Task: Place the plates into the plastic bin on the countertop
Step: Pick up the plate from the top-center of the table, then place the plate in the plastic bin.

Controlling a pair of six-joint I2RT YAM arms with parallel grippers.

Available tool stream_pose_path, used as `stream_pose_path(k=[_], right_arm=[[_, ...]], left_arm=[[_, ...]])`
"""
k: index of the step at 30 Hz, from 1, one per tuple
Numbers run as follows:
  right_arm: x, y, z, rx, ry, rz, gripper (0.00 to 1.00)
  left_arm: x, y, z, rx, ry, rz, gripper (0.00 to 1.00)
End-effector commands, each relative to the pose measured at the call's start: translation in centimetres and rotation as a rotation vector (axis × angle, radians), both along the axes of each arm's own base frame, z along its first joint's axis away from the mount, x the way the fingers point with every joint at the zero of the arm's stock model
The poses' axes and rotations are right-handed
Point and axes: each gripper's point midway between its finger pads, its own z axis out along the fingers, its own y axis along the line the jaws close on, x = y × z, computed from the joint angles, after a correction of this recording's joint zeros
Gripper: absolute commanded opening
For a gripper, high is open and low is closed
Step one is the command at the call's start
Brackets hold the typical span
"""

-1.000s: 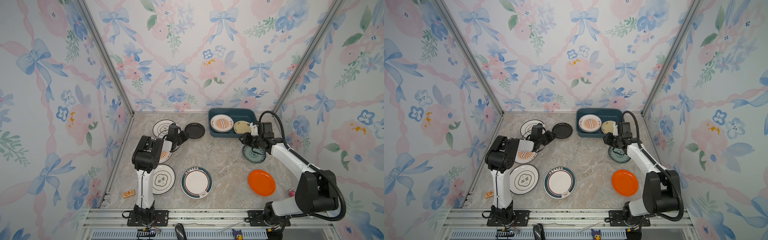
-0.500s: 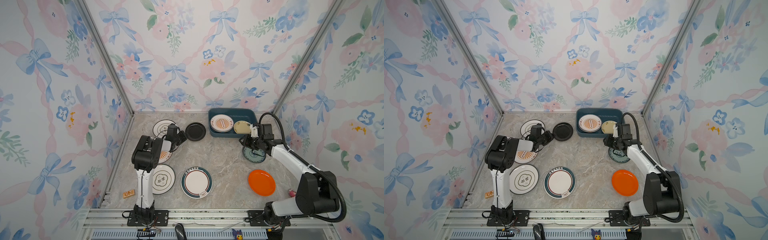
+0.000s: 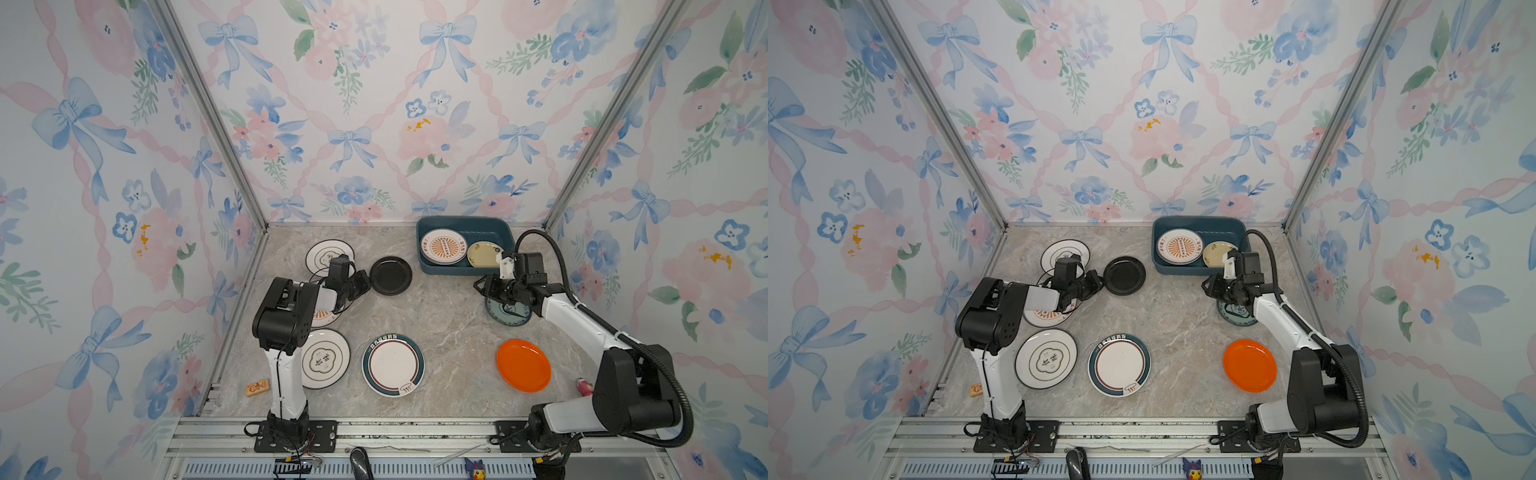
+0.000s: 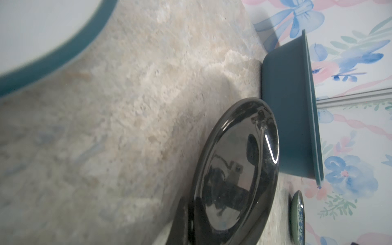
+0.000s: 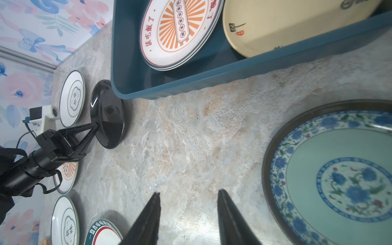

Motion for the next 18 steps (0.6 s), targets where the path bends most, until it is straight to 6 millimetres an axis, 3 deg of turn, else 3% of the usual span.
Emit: stream_pose_path(k=[1,9,18], right_arm=[[-1.0,2.7,1.2,0.095,-0.047,0.105,0.48],[-2.4,8.5,1.4,0.273,-0.071,0.268,0.64],[-2.7,12.4,-0.2,0.345,-0.063,0.332,0.65]], left_arm=[[-3.5,0.1,-0.1,0.033,0.034,-0.089,0.00],[-7.7,-2.0,2.8,-0.034,-0.002,-0.220,0.00],[-8.2,-4.1,6.2,-0.092,-0.060,-0.288,0.00]])
